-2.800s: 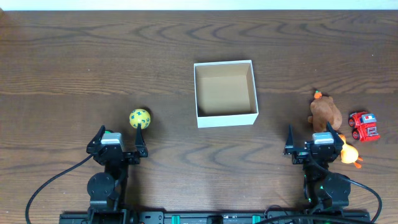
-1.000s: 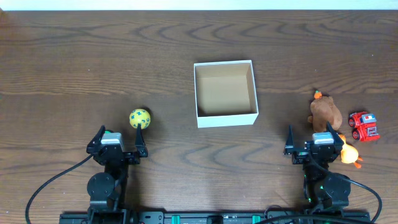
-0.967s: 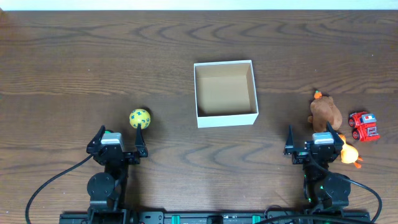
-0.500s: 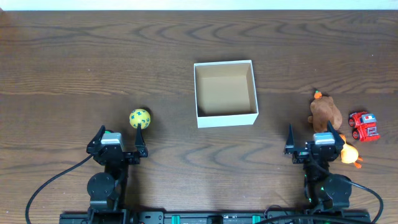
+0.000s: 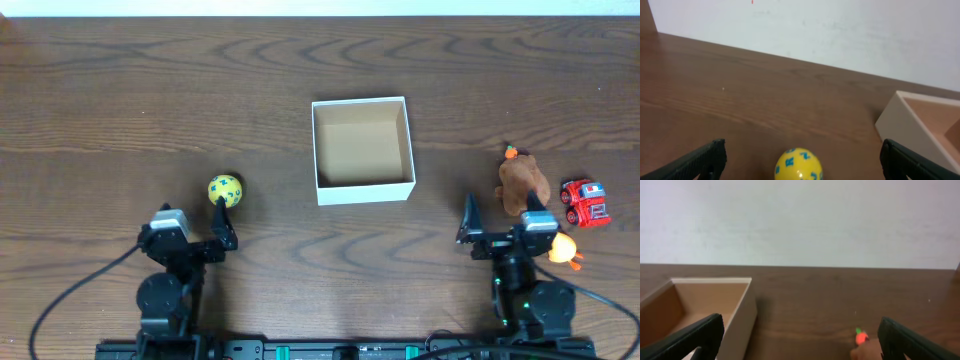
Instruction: Pack container
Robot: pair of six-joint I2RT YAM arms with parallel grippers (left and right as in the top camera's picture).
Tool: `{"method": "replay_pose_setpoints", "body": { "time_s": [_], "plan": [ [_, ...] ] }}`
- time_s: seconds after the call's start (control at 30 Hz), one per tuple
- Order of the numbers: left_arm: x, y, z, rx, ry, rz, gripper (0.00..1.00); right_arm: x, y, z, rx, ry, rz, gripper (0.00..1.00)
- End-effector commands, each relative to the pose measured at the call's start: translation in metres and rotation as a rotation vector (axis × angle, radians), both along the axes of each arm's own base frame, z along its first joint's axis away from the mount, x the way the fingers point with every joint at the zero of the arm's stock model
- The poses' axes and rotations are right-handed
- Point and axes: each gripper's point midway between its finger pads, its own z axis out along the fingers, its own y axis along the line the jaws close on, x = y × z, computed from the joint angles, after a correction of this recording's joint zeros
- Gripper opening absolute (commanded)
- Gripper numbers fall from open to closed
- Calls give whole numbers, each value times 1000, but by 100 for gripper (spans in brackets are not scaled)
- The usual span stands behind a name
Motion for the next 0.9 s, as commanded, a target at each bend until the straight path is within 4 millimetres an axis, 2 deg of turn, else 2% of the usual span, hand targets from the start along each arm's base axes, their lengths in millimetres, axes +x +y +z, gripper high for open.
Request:
{"method": "replay_pose_setpoints", "body": {
  "time_s": [0.0, 0.13, 0.23, 0.33, 0.47, 0.57, 0.67, 0.77, 0.87],
  "plan": [
    [5, 5, 49, -31, -40, 36, 98, -1, -3, 41, 36, -13, -13, 99],
    [27, 15, 83, -18, 35, 97, 98, 10, -9, 63, 29, 139, -40, 99],
    [49, 20, 96, -5, 129, 127, 98, 21, -19, 76, 22, 288, -80, 99],
    [71, 19, 95, 4, 240, 128, 98, 30, -40, 84, 36, 463, -155, 99],
    [91, 18, 78, 14, 361, 127, 98, 35, -75, 85, 36, 713, -227, 99],
    [98, 18, 66, 17, 398, 124, 98, 37, -97, 74, -40, 905, -157, 99],
    [99, 18, 63, 18, 407, 124, 98, 33, -119, 55, -150, 1064, -88, 99],
    [99, 18, 64, 18, 405, 124, 98, 45, -151, 35, -233, 1120, -70, 99],
    [99, 18, 64, 18, 405, 124, 98, 59, -176, 17, -244, 1135, -75, 99]
  ]
}}
